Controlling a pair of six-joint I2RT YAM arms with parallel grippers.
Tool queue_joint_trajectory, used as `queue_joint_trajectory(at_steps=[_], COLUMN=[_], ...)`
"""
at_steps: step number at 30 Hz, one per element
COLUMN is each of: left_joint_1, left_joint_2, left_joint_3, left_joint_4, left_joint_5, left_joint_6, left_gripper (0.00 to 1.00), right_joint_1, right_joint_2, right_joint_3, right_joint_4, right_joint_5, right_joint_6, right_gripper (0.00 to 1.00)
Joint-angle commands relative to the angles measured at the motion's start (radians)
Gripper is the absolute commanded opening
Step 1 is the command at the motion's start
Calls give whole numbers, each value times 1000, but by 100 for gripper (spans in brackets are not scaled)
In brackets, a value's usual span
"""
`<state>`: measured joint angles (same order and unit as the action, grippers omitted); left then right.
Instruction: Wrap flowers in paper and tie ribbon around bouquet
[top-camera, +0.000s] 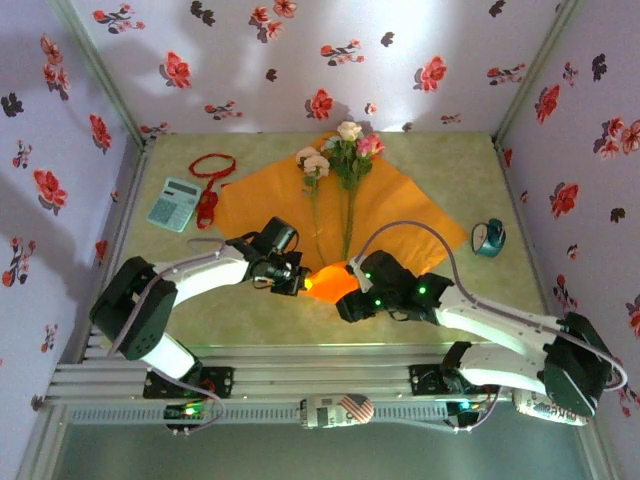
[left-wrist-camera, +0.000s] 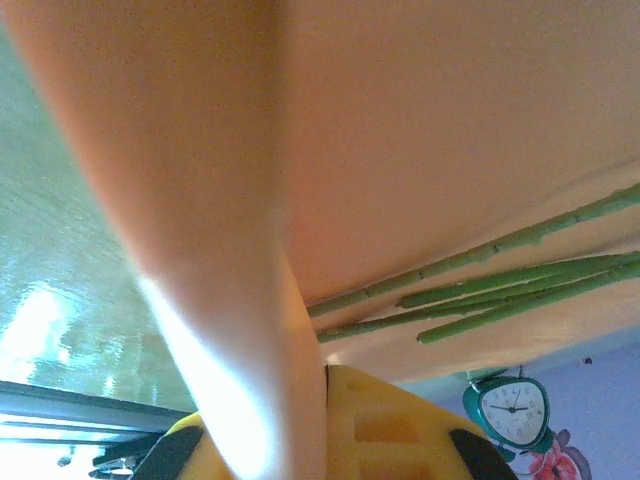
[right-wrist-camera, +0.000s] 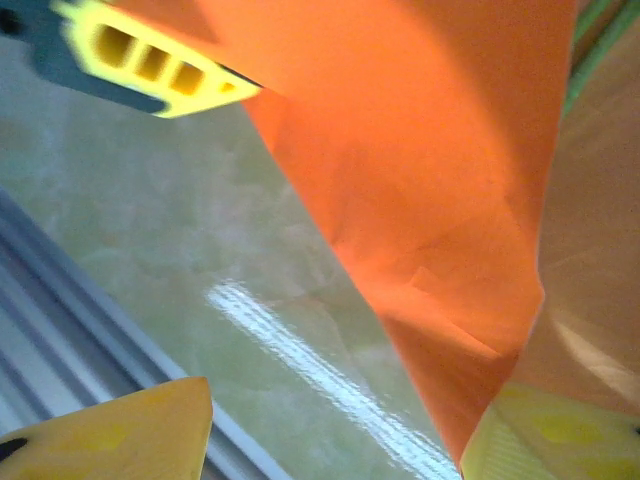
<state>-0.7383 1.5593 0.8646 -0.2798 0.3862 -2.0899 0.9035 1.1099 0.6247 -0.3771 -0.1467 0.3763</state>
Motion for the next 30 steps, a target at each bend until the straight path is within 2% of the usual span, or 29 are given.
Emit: queue_joint_trajectory(at_steps=[1, 5, 10, 13, 18, 21, 25, 26, 28, 29, 30], left_joint_1=[6, 7, 7, 6, 7, 7, 12, 17, 36, 47, 56], left_joint_2=[-29, -40, -52, -51, -49, -49, -56, -63, -76, -86, -98], left_joint_3=[-6, -12, -26, -29, -27, -27, -12, 9, 61, 84, 100], left_joint_4=[-17, -24, -18, -14, -11, -14, -42, -74, -162, -213, -243], left_joint_5=[-2, -7, -13, -14, -14, -13, -30, -47, -82, -101, -117], left_joint_6=[-197, -196, -203, -204, -204, -199, -161, -119, 5, 75, 135], left_gripper=[0, 0, 0, 0, 0, 0, 1, 14, 38, 48, 55], right_joint_1=[-40, -83, -112, -132, -135, -137, -137, -138, -140, -144, -151], right_joint_2=[25, -14, -89, -81, 28, 87, 136, 144, 171, 194, 218], right_joint_3=[10, -12, -62, -107, -92, -60, 16, 37, 80, 105, 128], right_joint_4=[15, 50, 80, 153, 204, 230, 170, 149, 103, 73, 51], right_joint_5=[80, 64, 46, -42, -89, -78, -37, -29, -26, -35, -47], right_joint_6=[36, 40, 79, 103, 83, 57, -12, -31, -64, -79, -88], right_gripper=[65, 68, 78, 76, 69, 58, 21, 12, 1, 0, 0])
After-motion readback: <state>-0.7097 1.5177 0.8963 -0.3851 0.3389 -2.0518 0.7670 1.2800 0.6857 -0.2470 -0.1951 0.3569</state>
